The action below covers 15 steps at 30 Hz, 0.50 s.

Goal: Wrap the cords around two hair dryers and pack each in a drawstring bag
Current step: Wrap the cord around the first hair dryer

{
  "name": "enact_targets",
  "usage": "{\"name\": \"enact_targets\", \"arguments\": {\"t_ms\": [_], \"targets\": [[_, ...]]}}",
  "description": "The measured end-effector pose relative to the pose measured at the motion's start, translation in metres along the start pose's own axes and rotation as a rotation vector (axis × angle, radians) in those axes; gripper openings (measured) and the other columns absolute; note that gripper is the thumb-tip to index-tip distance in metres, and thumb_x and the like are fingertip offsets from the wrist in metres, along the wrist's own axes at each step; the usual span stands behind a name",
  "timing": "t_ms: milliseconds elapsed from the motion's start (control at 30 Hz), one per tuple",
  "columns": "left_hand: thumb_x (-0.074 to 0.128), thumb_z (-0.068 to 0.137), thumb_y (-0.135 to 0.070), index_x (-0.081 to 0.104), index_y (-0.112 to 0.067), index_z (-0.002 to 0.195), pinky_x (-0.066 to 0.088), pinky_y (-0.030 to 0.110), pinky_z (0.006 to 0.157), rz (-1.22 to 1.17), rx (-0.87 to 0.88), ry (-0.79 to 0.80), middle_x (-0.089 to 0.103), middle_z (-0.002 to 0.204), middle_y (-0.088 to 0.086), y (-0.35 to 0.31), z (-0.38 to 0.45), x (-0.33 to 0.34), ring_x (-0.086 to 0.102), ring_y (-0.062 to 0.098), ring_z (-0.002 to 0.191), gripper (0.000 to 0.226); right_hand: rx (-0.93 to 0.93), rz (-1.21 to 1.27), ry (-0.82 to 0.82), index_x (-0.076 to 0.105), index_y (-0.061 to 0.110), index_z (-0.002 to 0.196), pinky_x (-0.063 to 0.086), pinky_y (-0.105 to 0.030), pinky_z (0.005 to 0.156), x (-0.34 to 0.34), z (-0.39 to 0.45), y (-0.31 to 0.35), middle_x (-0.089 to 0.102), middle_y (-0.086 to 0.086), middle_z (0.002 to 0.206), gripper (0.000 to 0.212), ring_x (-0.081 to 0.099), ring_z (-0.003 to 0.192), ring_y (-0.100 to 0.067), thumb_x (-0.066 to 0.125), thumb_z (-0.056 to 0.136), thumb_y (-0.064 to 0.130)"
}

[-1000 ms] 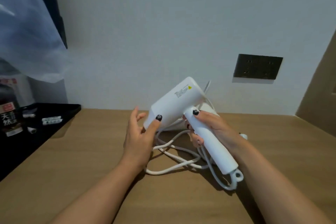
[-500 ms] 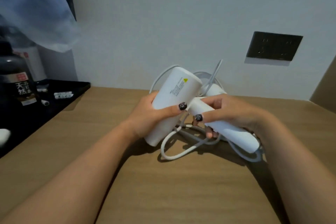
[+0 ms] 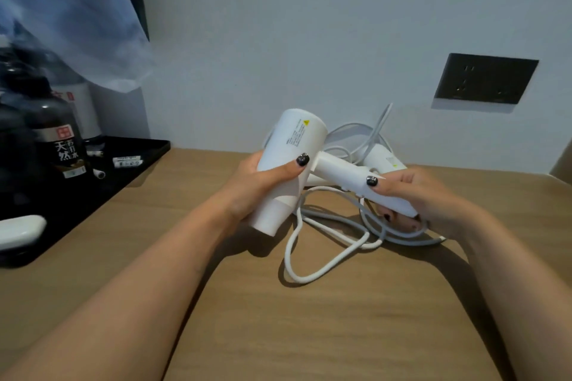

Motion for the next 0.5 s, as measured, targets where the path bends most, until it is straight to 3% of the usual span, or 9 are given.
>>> {"name": "enact_targets", "arguments": {"t_ms": [133,233,333,500], "targets": [[0.078,0.054,-0.053,0.066,-0.020,0.101,0.055,0.034,0.060,0.015,0.062,-0.114,0.072,0.082,0.006,-0.011,-0.002,-0.009,0.068,0.023,0.068,0.059,-0.069,0.015,-0.093,0.072,0.003,0.075,0.029,-0.018,0.035,0.001,0.001,0.008,0.056,-0.017,0.061,0.048,0.038,0.035,-0.013,0.079,0.068,0.050],[0.075,0.062,-0.046,0.067,-0.018,0.098,0.054,0.033,0.057,-0.022,0.084,-0.171,0.071,0.082,0.010,-0.015,-0.004,-0.013,0.067,0.026,0.067,0.046,-0.159,0.003,-0.225,0.071,-0.005,0.081,0.030,-0.017,0.037,-0.004,0.003,0.016,0.052,-0.016,0.056,0.057,0.038,0.036,-0.012,0.079,0.067,0.050],[0.075,0.064,-0.041,0.067,-0.012,0.097,0.052,0.032,0.052,-0.098,0.078,-0.206,0.068,0.077,0.015,-0.016,-0.006,-0.011,0.064,0.030,0.061,0.044,-0.244,-0.019,-0.317,0.069,-0.009,0.076,0.031,-0.019,0.039,-0.009,0.001,0.021,0.052,-0.020,0.054,0.066,0.038,0.042,-0.019,0.071,0.064,0.056],[0.076,0.061,-0.047,0.068,-0.013,0.098,0.052,0.036,0.056,-0.149,0.065,-0.240,0.067,0.077,0.015,-0.012,-0.005,-0.009,0.064,0.031,0.063,0.050,-0.265,0.046,-0.359,0.067,-0.009,0.071,0.033,-0.020,0.040,-0.001,-0.001,0.025,0.051,-0.016,0.052,0.059,0.040,0.041,-0.016,0.075,0.074,0.049]]}}
Point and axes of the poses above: each hand's wrist, its own z-axis towards the middle knuckle, its own x-axis out of the palm, y = z × x, the point moved 8 cm from there along z, towards the middle knuckle
